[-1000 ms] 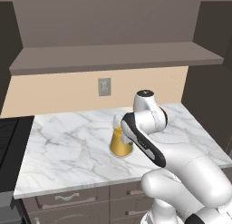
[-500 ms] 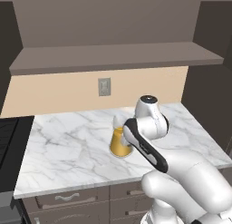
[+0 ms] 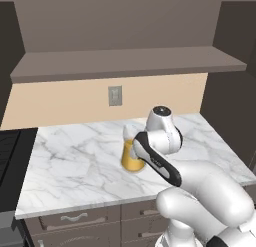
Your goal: There is a tray on the dining counter. Grab the cup, mug, and pitcher and place them on the tray. The pitcher may be placed next to the tray if it cannot fit the tray.
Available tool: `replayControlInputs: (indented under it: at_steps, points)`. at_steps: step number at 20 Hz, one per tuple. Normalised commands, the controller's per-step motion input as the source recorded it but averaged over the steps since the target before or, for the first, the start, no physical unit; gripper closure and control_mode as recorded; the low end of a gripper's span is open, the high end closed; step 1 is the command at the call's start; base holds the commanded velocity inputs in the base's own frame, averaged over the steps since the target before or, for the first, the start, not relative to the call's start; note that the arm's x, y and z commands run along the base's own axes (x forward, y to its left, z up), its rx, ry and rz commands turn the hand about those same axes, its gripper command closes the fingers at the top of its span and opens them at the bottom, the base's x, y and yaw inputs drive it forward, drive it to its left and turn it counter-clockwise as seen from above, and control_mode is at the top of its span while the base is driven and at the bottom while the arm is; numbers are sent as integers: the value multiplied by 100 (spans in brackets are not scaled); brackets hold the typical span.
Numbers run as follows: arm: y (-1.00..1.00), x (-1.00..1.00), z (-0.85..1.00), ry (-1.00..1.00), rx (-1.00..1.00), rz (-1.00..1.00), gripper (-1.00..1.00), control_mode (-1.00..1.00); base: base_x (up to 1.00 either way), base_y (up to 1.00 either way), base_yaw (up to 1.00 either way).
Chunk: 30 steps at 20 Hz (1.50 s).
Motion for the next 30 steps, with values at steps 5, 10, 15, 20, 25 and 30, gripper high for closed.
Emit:
replayControlInputs:
  at_steps: [5, 10, 15, 20, 25, 30]
  points:
    - [3, 22, 0, 0, 5, 0, -100, -100, 0, 0, 0]
    - [11, 4, 0, 0, 7, 1, -100, -100, 0, 0, 0]
    - [18, 0, -6, 0, 3, 0, -100, -100, 0, 0, 0]
    - [19, 0, -4, 0, 0, 0, -100, -100, 0, 0, 0]
    - [11, 0, 0, 0, 0, 0, -100, -100, 0, 0, 0]
    - [0, -17, 0, 0, 0, 0, -100, -100, 0, 0, 0]
